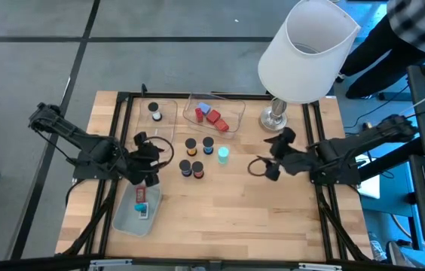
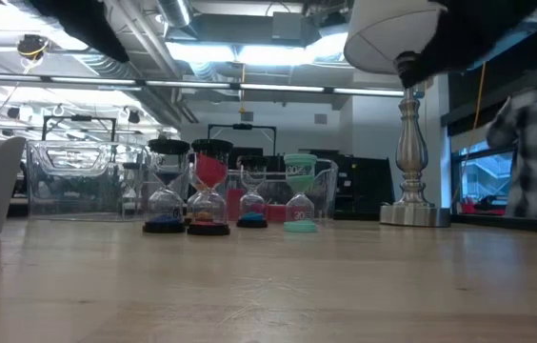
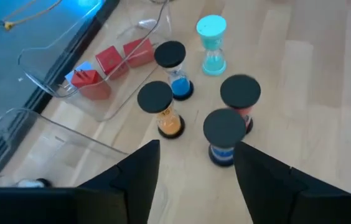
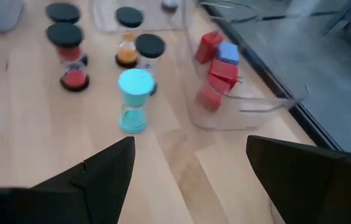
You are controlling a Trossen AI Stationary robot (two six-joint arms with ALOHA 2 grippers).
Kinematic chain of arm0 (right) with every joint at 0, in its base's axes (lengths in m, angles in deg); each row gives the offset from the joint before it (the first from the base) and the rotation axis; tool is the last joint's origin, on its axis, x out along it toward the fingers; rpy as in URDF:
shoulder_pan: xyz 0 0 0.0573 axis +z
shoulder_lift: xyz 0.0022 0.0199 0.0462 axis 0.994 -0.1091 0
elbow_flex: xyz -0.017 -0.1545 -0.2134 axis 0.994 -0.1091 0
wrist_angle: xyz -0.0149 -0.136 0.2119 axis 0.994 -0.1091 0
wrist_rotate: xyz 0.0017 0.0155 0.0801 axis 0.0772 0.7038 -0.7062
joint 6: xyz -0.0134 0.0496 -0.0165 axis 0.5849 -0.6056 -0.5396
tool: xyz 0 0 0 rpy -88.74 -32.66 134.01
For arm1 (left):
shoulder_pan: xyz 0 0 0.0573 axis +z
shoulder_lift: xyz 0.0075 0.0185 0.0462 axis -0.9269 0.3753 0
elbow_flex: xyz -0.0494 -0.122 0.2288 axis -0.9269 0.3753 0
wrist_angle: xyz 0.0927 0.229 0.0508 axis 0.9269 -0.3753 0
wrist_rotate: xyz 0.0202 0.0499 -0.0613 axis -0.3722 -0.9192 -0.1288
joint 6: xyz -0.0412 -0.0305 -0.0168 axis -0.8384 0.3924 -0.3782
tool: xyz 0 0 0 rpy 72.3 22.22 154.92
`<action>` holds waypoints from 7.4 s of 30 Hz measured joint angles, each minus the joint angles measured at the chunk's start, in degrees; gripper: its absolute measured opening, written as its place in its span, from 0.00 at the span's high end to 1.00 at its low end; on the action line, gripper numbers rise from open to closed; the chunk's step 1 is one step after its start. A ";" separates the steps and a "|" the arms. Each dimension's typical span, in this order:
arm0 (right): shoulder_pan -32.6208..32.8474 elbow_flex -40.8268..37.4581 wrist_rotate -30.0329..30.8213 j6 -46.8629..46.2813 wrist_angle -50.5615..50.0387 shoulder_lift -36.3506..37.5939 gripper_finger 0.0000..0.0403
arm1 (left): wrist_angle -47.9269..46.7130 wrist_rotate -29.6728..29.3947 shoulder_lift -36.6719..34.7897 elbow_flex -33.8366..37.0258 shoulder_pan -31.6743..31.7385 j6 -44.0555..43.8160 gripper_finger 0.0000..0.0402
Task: Pick & Place Office items
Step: Put the dark blue hourglass into the left transparent bin
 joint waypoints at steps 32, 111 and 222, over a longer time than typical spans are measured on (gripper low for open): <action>-0.02 -29.60 20.08 -18.05 17.89 23.57 0.23 | 7.85 9.85 0.67 0.61 13.55 9.74 0.42; -5.70 -42.34 -24.36 -12.52 34.34 51.54 0.44 | 9.89 15.61 3.83 0.66 12.42 23.35 0.43; -5.68 -42.26 -24.34 -13.14 34.36 51.50 0.44 | 9.08 13.51 -14.59 20.11 47.80 9.85 0.48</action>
